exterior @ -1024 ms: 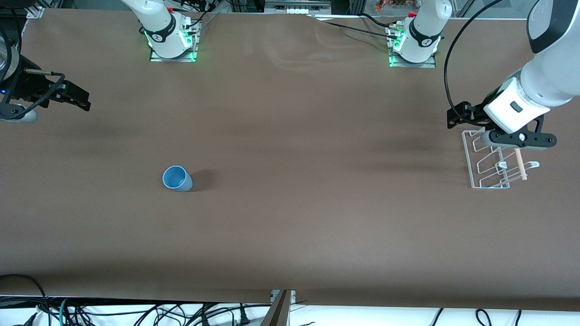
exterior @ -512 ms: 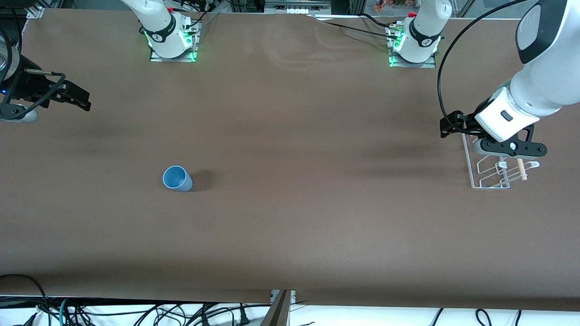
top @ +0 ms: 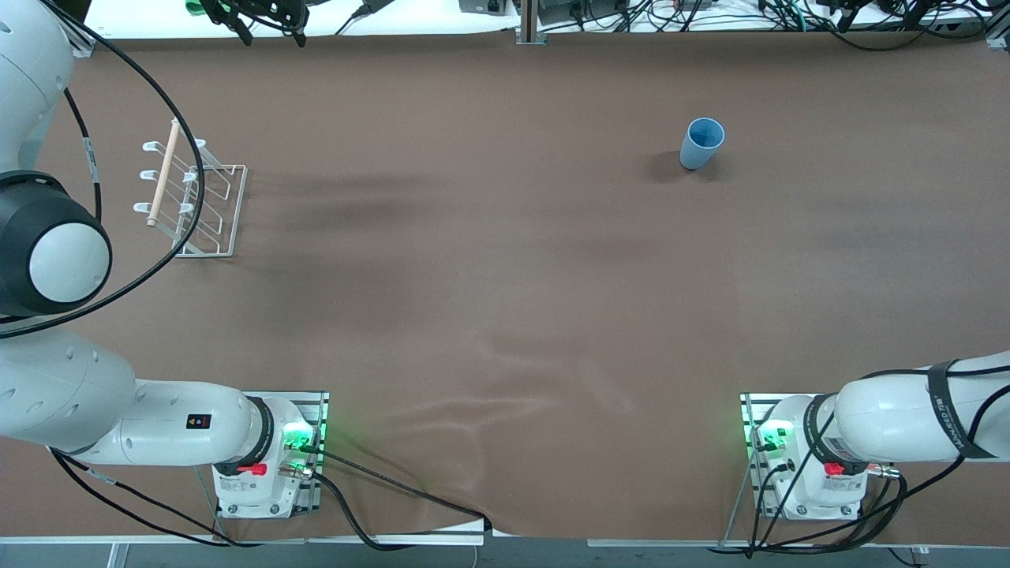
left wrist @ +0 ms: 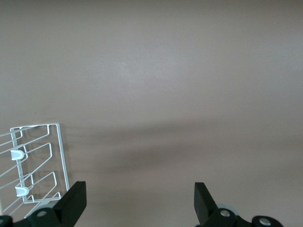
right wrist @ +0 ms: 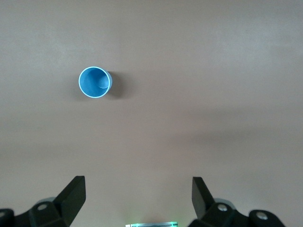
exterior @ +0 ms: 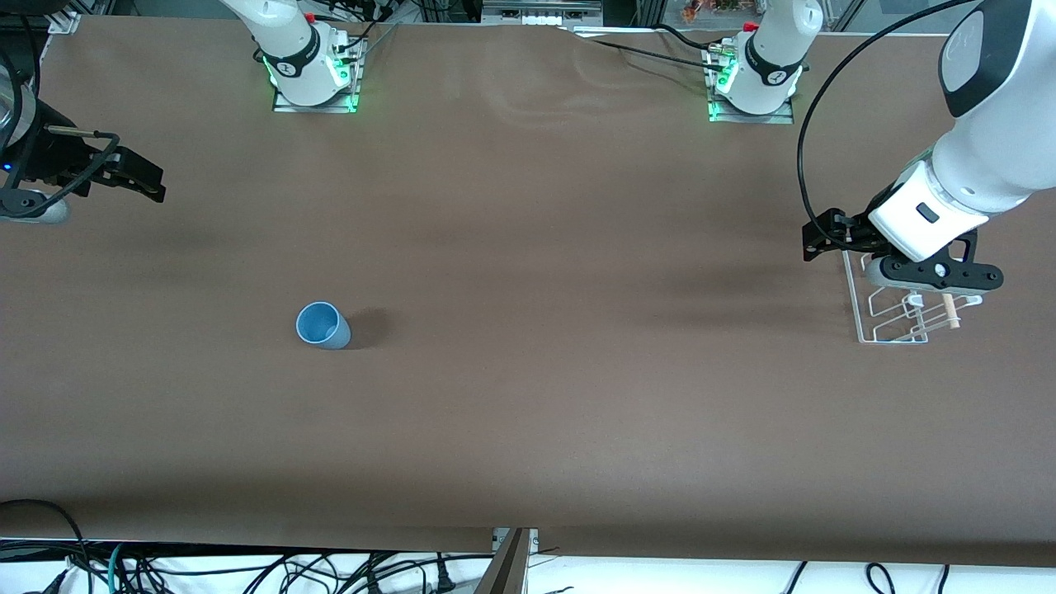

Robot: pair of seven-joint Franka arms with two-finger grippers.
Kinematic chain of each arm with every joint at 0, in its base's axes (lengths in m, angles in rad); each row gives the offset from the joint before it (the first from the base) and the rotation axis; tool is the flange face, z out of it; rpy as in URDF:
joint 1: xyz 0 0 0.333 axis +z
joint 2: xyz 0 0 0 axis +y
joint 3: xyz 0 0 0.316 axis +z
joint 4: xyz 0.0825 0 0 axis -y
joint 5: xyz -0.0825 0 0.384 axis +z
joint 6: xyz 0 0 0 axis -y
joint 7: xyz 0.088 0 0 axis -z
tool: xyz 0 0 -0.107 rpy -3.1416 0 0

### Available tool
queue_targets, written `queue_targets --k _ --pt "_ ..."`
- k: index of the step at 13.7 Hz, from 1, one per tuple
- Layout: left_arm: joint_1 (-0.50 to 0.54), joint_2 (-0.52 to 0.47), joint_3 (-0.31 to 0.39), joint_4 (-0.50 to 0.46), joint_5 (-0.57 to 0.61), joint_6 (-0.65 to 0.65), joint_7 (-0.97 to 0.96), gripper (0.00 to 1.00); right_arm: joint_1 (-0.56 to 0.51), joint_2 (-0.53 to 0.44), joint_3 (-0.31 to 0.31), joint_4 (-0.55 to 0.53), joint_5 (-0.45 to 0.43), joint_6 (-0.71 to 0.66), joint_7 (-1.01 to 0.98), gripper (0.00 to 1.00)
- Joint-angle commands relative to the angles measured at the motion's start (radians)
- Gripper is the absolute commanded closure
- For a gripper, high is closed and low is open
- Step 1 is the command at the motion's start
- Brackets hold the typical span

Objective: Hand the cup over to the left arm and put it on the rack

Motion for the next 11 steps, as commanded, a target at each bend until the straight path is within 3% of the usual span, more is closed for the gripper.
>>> queue_targets --k 1,11 --pt "0.001 0.007 -0.006 0.013 0.029 0.000 -0.004 0.00 -0.006 -0.003 0.008 0.009 0.006 -0.013 0.013 0.01" --pt "0.001 0.007 -0.007 0.011 0.029 -0.003 -0.009 0.00 -0.005 0.030 0.011 0.006 0.019 0.009 0.000 0.01"
